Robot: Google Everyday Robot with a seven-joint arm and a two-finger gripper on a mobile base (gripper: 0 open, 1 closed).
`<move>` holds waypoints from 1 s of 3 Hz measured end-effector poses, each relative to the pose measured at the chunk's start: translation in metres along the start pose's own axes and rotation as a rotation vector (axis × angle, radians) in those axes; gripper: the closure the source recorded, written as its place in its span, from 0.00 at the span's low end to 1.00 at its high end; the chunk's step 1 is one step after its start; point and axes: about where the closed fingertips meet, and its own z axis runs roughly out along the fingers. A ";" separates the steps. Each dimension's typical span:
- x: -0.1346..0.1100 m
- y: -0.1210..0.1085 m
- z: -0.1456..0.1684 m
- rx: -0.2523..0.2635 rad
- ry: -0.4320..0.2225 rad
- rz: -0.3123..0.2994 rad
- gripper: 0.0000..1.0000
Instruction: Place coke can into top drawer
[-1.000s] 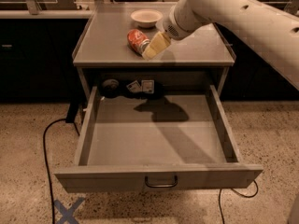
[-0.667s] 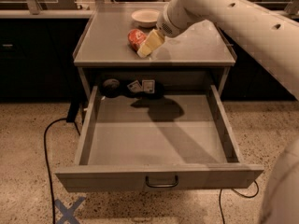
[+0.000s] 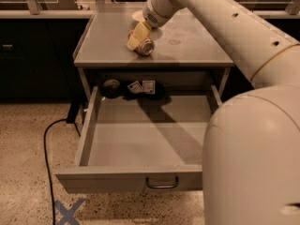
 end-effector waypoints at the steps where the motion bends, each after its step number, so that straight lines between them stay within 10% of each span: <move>1: -0.011 -0.005 0.014 -0.018 0.013 0.000 0.00; 3: -0.008 -0.014 0.038 -0.057 0.026 0.132 0.00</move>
Offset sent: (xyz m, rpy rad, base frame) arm 0.0505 0.0103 -0.0014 0.1079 0.1191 -0.0989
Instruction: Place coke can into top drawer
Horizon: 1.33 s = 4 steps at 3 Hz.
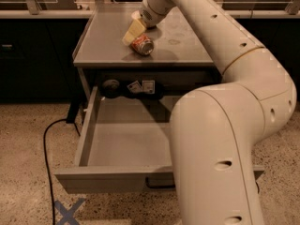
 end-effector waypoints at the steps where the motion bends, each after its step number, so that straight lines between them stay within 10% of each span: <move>1: 0.005 0.004 0.020 -0.052 0.017 0.047 0.00; 4: 0.015 0.004 0.039 -0.067 0.010 0.086 0.00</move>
Offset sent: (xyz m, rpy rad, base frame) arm 0.0186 0.0052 -0.0150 0.0396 0.0900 -0.0049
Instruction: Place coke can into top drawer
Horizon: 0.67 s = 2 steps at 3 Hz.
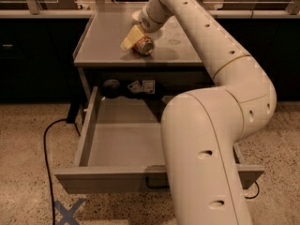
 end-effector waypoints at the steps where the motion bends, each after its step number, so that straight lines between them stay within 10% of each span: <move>1: 0.006 0.007 0.016 -0.034 0.017 0.011 0.00; 2: 0.009 0.012 0.027 -0.062 0.030 0.015 0.00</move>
Offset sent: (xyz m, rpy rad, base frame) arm 0.0098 0.0149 -0.0289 0.0122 0.0895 0.0346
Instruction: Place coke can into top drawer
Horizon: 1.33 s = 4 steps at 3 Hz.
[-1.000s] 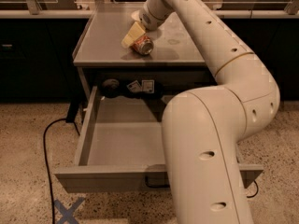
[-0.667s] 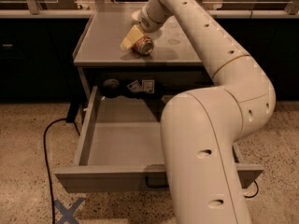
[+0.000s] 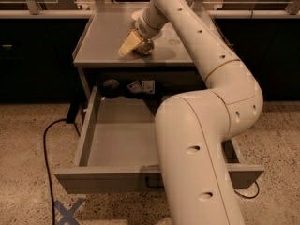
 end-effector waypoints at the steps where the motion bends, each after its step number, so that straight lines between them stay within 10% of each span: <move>1: 0.002 0.004 0.008 -0.025 0.007 0.003 0.18; 4: 0.002 0.004 0.008 -0.025 0.007 0.003 0.87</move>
Offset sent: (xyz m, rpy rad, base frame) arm -0.0005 0.0038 -0.0070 0.0052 0.0198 0.0113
